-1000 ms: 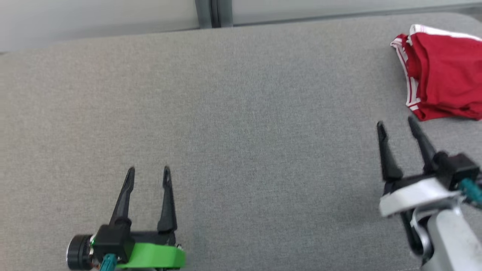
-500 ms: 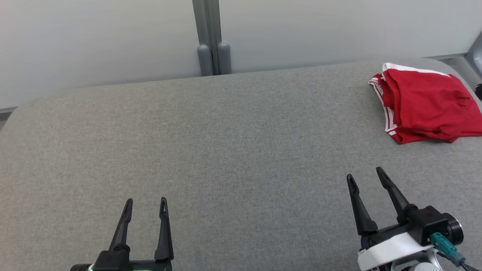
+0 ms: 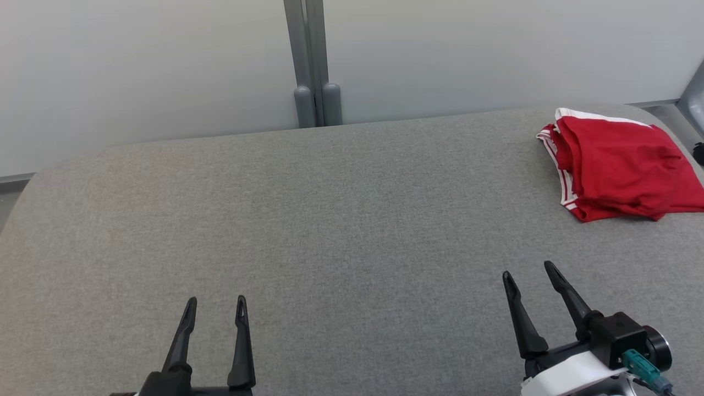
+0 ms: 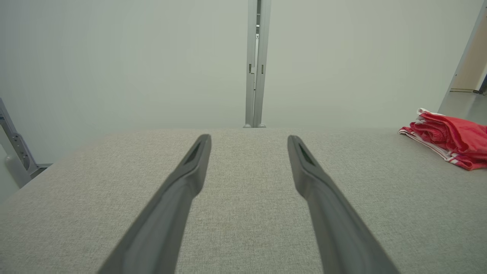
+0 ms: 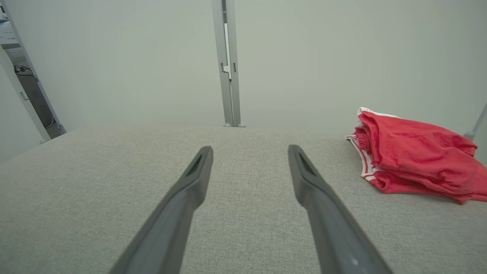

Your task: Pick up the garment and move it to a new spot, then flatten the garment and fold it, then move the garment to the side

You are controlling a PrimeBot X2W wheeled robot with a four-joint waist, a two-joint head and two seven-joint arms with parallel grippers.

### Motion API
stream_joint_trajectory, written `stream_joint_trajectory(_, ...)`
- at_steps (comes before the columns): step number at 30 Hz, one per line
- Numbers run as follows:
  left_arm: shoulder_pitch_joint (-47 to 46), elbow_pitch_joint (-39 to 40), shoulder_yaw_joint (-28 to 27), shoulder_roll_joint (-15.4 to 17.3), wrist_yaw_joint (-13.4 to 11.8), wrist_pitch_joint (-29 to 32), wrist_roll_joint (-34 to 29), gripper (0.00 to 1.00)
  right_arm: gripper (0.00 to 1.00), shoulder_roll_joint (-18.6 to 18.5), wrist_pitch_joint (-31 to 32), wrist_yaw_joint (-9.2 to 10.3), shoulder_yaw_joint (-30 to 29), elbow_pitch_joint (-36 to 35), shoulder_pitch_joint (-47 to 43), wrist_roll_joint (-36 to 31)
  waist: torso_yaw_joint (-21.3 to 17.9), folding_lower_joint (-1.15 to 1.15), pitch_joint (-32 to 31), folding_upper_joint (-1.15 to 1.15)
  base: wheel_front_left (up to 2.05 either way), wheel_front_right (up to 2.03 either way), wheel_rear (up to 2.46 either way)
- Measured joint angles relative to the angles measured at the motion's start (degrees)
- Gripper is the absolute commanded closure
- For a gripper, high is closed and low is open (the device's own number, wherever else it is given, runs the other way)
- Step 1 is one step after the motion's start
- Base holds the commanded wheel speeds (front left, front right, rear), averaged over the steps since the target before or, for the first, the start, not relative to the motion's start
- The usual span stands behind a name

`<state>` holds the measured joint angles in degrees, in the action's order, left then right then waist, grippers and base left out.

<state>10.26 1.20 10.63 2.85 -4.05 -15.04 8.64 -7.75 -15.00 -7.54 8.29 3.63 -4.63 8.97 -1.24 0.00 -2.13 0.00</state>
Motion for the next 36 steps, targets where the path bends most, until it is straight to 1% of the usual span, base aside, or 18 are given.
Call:
stream_joint_trajectory(7, 0.3, -0.5, -0.4, 0.0, 0.4, 0.0, 0.6, 0.00, 0.00, 0.0, 0.0, 0.00, 0.2, 0.1, -0.2, 0.1, 0.3, 0.00, -0.1, 0.00, 0.00, 0.00, 0.00)
stream_joint_trajectory(8, 0.2, -0.8, -0.4, 0.0, 0.4, 0.0, 0.4, 1.00, 1.00, 0.0, 0.0, 0.00, 0.2, 0.4, -0.3, 0.1, 0.3, 0.00, -0.1, 0.00, 0.00, 0.00, 0.00)
stream_joint_trajectory(11, 0.3, -2.3, -0.1, 0.0, 0.4, 0.3, 0.5, 1.00, 1.00, 0.2, 0.0, 0.00, 0.3, 1.8, -1.0, 0.1, 0.3, 0.00, -0.1, 0.00, 0.00, 0.00, 0.00)
stream_joint_trajectory(14, 0.4, -2.5, -0.2, 0.0, 0.5, 0.5, 3.1, 1.00, 1.00, 0.3, 0.4, 0.00, 0.3, 2.1, -1.3, 2.6, 0.3, 0.00, -0.1, 0.00, 0.00, 0.00, 0.00)
stream_joint_trajectory(17, 0.3, -2.7, -0.6, 0.1, 0.6, 1.4, 6.9, 1.00, 1.00, 0.3, 1.2, 0.00, 0.0, 2.4, -1.2, 6.5, 0.3, 0.00, 0.0, 0.00, 0.00, 0.00, 0.00)
stream_joint_trajectory(24, -0.7, -4.2, -1.5, 0.5, 2.0, 2.8, 15.0, 1.00, 1.00, 0.3, 2.8, 0.00, -0.8, 3.4, -0.4, 14.6, 0.4, 0.00, 0.1, 0.00, 0.00, 0.00, 0.00)
stream_joint_trajectory(36, -3.4, -6.6, -3.0, 1.2, 3.6, 5.0, 27.5, 1.00, 1.00, 0.3, 5.1, 0.00, -2.3, 4.5, 1.5, 26.8, 0.5, 0.00, 0.4, 0.00, 0.00, 0.00, 0.00)
